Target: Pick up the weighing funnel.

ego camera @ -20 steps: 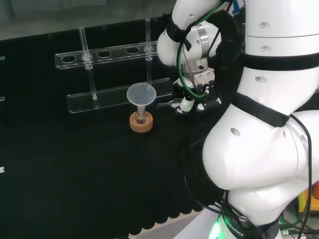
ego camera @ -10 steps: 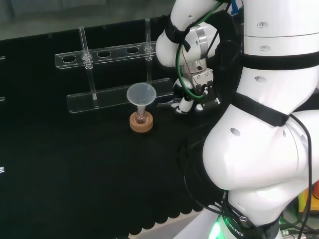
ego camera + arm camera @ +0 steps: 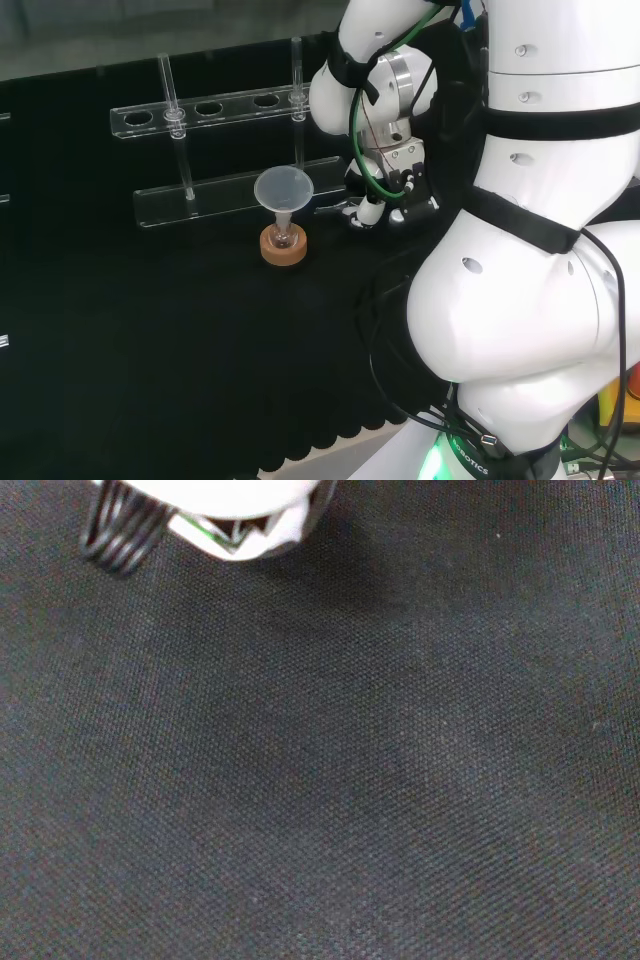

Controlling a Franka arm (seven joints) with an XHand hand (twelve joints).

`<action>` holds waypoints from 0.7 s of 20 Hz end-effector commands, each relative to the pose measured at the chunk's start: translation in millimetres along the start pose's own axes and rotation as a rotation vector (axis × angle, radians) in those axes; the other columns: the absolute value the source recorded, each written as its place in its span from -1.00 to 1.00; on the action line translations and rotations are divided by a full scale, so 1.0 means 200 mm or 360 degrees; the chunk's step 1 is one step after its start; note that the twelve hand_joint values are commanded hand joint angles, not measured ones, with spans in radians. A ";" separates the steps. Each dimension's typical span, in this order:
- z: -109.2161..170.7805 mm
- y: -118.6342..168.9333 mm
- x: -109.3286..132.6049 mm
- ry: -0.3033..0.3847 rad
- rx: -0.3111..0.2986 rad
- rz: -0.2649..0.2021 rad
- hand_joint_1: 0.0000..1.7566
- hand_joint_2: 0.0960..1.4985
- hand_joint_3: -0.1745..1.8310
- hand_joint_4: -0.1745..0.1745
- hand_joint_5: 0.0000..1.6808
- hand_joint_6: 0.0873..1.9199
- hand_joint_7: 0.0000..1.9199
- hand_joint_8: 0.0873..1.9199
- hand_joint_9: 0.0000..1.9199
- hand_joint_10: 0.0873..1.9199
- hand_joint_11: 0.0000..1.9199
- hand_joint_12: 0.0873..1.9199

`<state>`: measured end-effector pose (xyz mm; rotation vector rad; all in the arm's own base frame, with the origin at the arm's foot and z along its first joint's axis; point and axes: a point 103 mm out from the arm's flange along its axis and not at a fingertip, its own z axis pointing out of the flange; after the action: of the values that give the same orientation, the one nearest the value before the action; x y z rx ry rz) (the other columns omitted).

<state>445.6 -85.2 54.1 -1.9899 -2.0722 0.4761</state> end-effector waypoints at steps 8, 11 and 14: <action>-0.08 -0.03 -0.04 -0.0079 -0.0006 0.0042 0.22 -0.09 -0.18 1.00 0.32 -0.06 -0.44 -0.33 -0.12 -0.53 -0.22 0.14; -0.14 -0.08 -0.06 -0.0074 -0.0029 0.0059 0.23 -0.09 -0.22 1.00 0.37 -0.15 -0.43 -0.34 -0.10 -0.56 -0.21 0.13; -0.18 -0.12 -0.07 -0.0077 -0.0044 0.0077 0.24 -0.10 -0.24 1.00 0.40 -0.21 -0.41 -0.35 -0.08 -0.58 -0.20 0.12</action>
<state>447.4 -92.7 78.4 -2.0418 -2.0818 0.5116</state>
